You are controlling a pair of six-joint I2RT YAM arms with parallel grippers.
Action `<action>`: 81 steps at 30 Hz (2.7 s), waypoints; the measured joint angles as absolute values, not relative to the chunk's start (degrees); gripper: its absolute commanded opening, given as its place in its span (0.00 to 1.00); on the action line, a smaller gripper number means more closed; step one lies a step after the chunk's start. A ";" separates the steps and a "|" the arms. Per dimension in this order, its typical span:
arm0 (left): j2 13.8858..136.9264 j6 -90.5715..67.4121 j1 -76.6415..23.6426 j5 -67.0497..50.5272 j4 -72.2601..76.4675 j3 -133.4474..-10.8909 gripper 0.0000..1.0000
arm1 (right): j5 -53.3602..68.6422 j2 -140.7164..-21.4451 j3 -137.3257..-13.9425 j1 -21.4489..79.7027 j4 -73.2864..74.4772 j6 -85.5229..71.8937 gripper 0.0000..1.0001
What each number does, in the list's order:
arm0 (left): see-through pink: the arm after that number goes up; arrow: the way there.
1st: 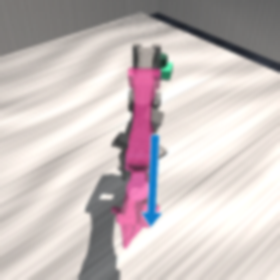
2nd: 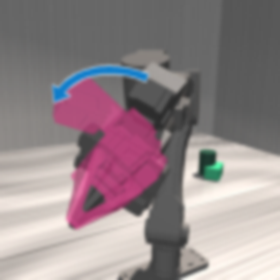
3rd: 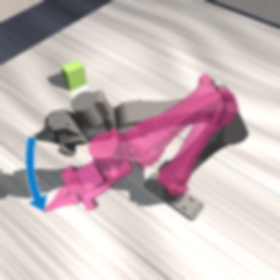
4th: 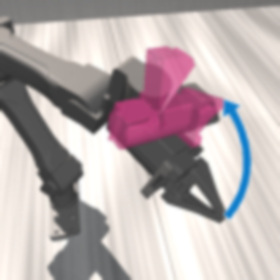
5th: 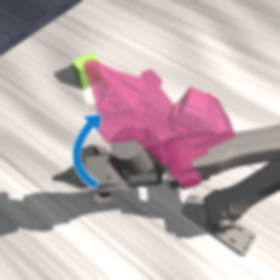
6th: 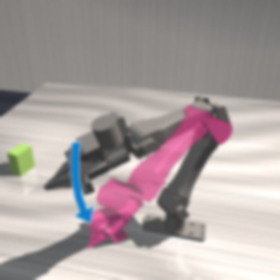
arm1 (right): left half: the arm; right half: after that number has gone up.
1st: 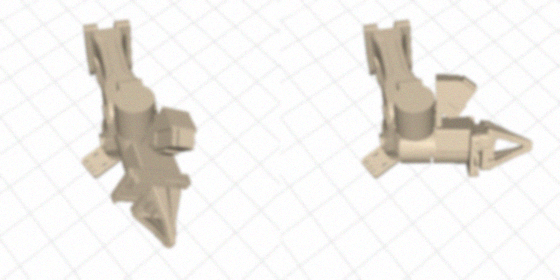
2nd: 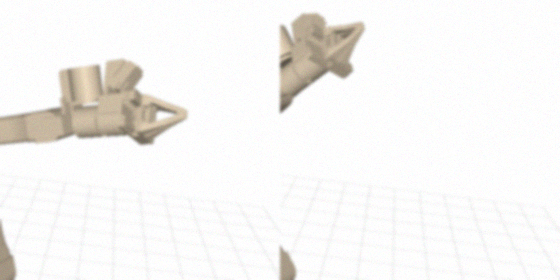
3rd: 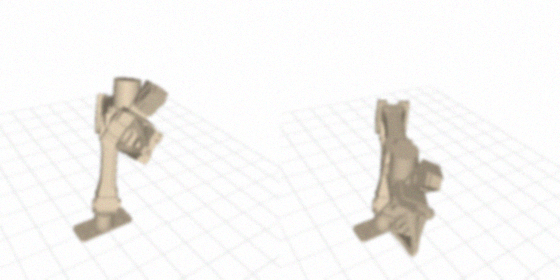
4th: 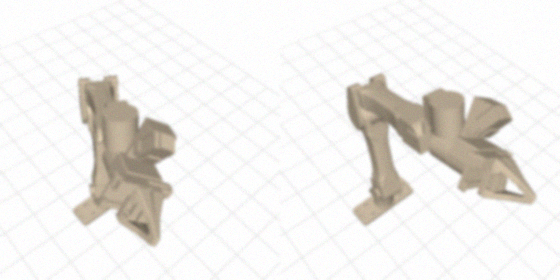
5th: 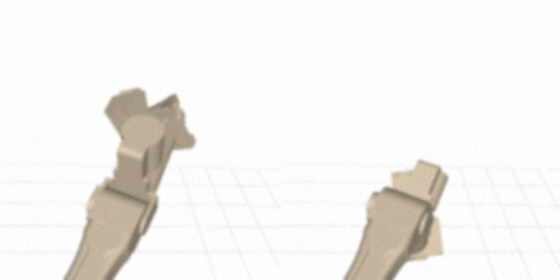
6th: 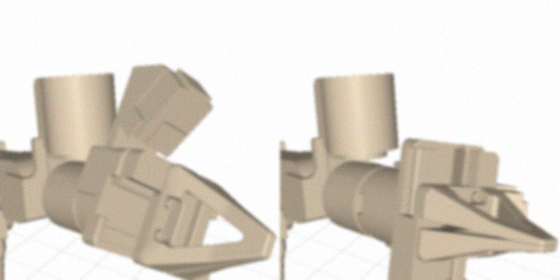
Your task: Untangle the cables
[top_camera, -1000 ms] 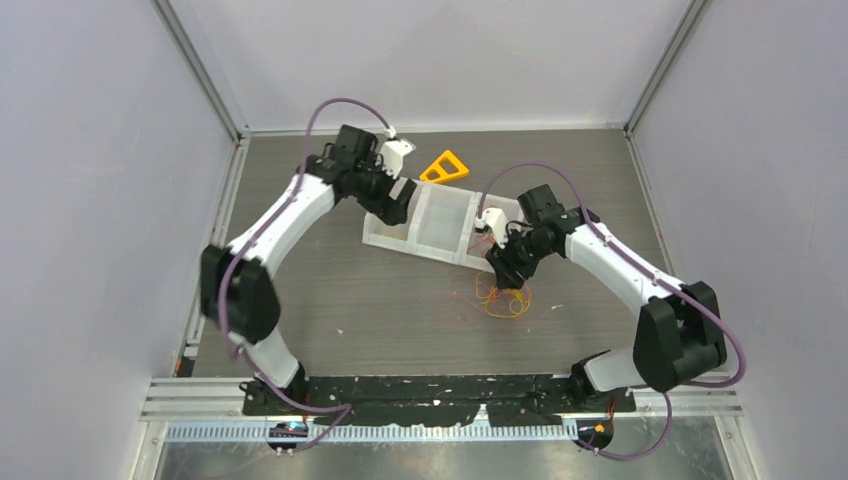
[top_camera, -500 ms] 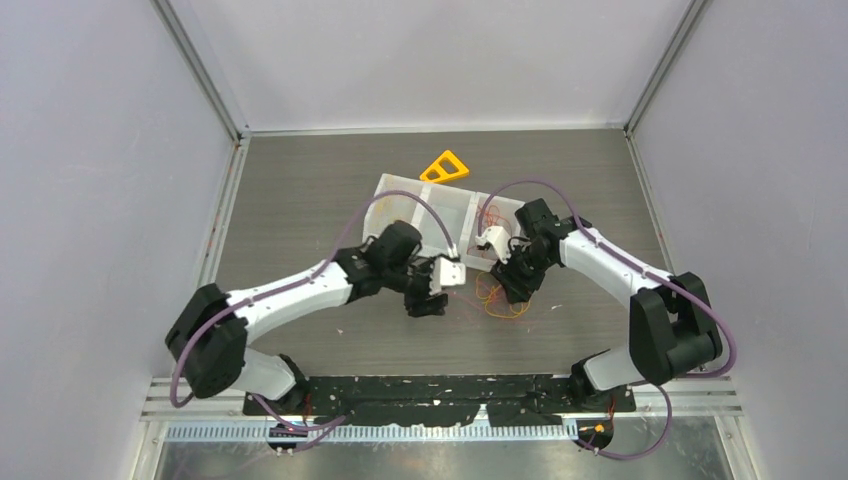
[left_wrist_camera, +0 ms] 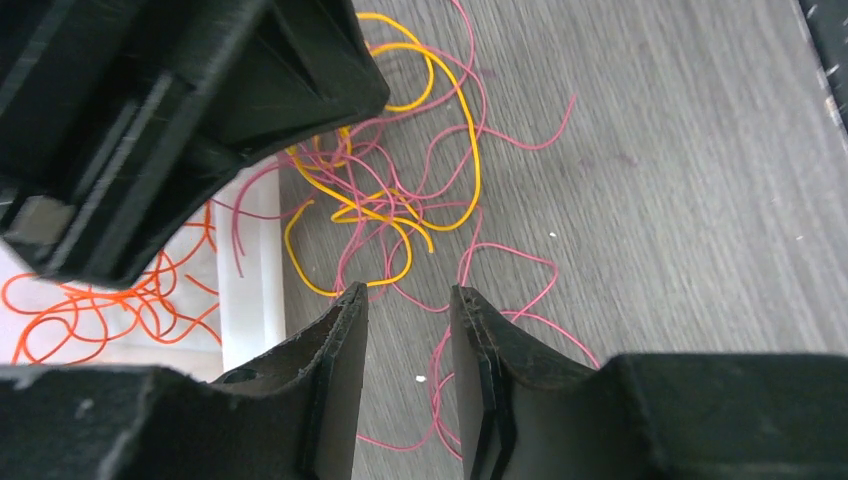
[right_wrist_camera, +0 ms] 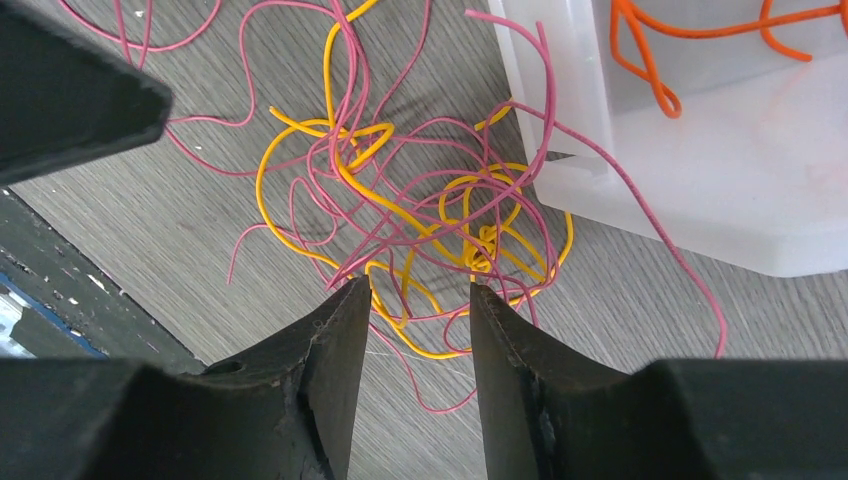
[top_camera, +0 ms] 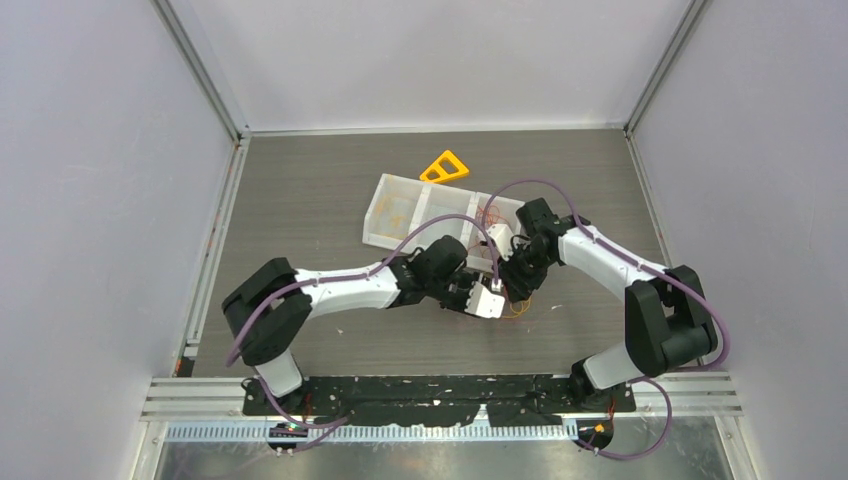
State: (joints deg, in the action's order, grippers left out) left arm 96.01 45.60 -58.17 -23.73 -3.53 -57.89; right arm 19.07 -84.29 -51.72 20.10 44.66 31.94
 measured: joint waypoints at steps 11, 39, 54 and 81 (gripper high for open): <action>102.21 51.72 -58.87 -20.62 -5.52 -61.34 0.40 | 19.14 -85.19 -51.72 20.01 44.60 31.27 0.47; 101.62 57.89 -59.29 -27.86 -11.51 -62.00 0.29 | 19.14 -85.27 -51.48 20.01 44.07 31.38 0.47; 106.34 61.93 -59.64 -17.96 -14.09 -65.21 0.13 | 19.11 -85.25 -50.98 20.01 43.79 31.59 0.47; 57.17 46.46 -51.13 -26.92 -32.40 -75.61 0.00 | 13.41 -88.25 -48.82 19.90 39.11 30.89 0.43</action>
State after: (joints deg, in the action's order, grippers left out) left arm 57.17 46.46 -51.13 -26.92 -32.40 -75.61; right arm 13.41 -88.25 -48.82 19.90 39.11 30.89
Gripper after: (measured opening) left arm 0.009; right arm 0.437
